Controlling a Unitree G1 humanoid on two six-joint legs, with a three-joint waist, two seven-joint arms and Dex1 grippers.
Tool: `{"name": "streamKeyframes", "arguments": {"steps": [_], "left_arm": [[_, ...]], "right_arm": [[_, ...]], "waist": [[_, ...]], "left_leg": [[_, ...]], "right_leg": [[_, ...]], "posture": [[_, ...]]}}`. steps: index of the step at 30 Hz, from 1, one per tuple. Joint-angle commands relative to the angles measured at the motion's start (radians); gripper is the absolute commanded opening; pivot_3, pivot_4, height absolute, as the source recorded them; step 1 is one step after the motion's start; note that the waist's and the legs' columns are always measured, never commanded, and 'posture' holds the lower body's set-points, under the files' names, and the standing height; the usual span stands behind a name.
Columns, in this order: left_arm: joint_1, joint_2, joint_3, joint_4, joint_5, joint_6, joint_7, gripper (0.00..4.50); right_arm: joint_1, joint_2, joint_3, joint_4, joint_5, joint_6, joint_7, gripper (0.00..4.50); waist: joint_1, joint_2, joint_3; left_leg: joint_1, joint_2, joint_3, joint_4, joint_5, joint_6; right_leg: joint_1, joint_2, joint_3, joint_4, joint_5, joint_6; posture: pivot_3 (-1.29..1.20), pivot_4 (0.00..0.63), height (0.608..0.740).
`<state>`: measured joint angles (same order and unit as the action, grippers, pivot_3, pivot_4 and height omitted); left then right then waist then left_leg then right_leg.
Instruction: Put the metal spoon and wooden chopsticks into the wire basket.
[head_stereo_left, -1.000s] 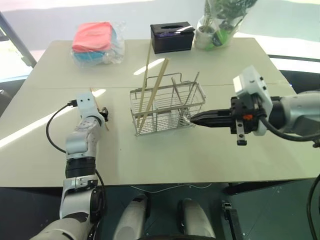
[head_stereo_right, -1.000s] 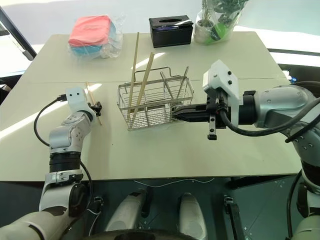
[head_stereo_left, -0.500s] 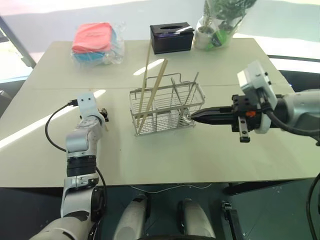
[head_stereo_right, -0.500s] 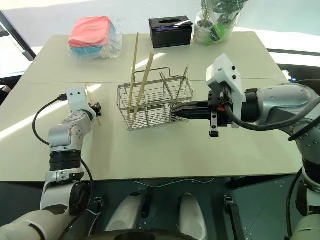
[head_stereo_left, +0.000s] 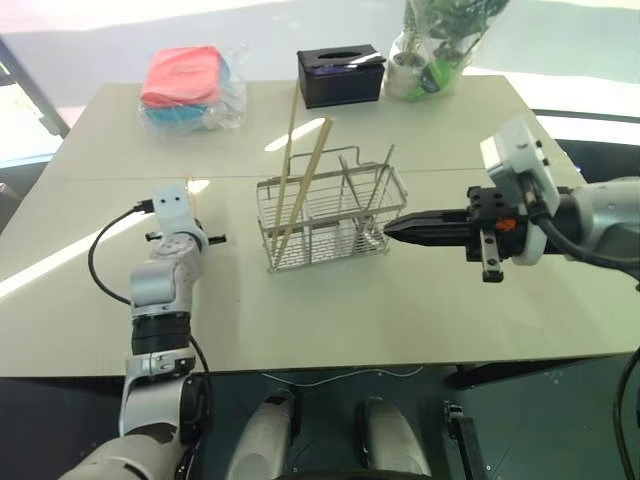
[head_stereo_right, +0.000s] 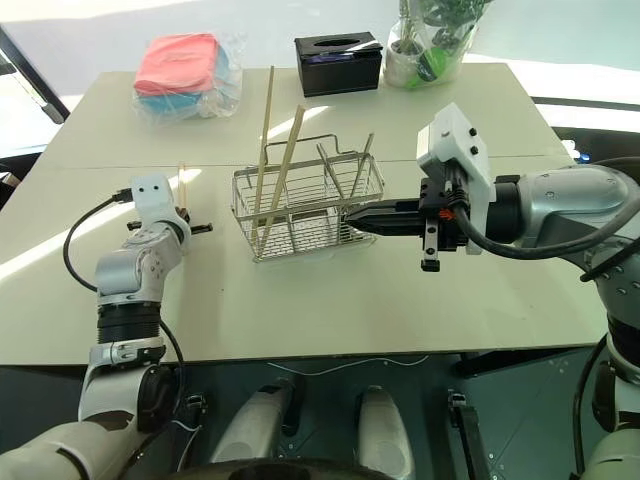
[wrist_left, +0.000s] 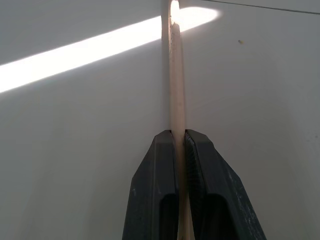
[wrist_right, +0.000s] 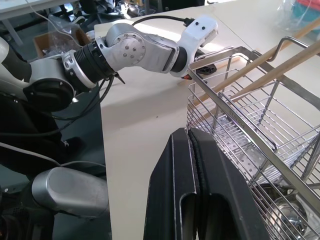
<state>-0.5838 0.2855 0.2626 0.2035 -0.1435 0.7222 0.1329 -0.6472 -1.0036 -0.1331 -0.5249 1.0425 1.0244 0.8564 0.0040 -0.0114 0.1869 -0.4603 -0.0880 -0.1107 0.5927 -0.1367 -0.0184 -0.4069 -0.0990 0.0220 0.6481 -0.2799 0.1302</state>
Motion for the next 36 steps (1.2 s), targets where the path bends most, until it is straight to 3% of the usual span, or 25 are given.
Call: {"name": "streamKeyframes", "arguments": {"steps": [1, 8, 16, 26, 36], "left_arm": [[-0.076, 0.051, 0.055, -0.036, -0.078, -0.174, -0.151, 0.08], [-0.168, 0.133, 0.055, 0.017, -0.203, -0.422, -0.524, 0.08], [-0.195, 0.055, 0.09, -0.007, -0.529, -0.436, -0.91, 0.08], [-0.313, -0.129, 0.076, 0.155, -0.585, -0.559, -0.999, 0.08], [-0.301, -0.204, 0.037, 0.125, -0.636, -0.493, -1.049, 0.08]], "right_arm": [[0.001, 0.006, -0.032, -0.012, -0.002, -0.024, -0.013, 0.0], [0.02, 0.029, -0.026, -0.015, -0.017, -0.042, -0.037, 0.0], [0.018, 0.052, -0.014, -0.003, -0.04, -0.058, -0.049, 0.0], [0.01, 0.072, -0.01, 0.007, -0.067, -0.063, -0.059, 0.0], [0.011, 0.057, -0.024, 0.008, -0.07, -0.044, -0.065, 0.0]], "waist": [[0.007, 0.0, 0.0], [0.024, -0.001, 0.001], [0.016, -0.001, 0.001], [0.006, -0.002, 0.001], [0.007, -0.002, 0.001]], "left_leg": [[-0.001, 0.0, 0.0, 0.0, 0.0, 0.0], [-0.002, -0.002, 0.001, 0.001, -0.001, -0.001], [-0.002, -0.002, 0.001, 0.001, 0.0, 0.001], [-0.002, -0.002, 0.0, 0.002, 0.0, 0.001], [-0.002, -0.002, 0.0, 0.003, 0.0, 0.001]], "right_leg": [[-0.001, 0.0, 0.0, 0.0, 0.0, 0.0], [0.001, -0.003, -0.001, -0.003, 0.0, -0.001], [0.001, -0.003, -0.001, -0.002, 0.0, -0.001], [0.001, -0.002, -0.002, -0.001, 0.0, 0.0], [0.001, -0.002, -0.002, -0.001, 0.0, 0.001]], "posture": [[0.0, 0.15, 0.74], [0.0, 0.15, 0.74], [0.0, 0.15, 0.74], [0.0, 0.15, 0.74], [0.0, 0.15, 0.74]]}}
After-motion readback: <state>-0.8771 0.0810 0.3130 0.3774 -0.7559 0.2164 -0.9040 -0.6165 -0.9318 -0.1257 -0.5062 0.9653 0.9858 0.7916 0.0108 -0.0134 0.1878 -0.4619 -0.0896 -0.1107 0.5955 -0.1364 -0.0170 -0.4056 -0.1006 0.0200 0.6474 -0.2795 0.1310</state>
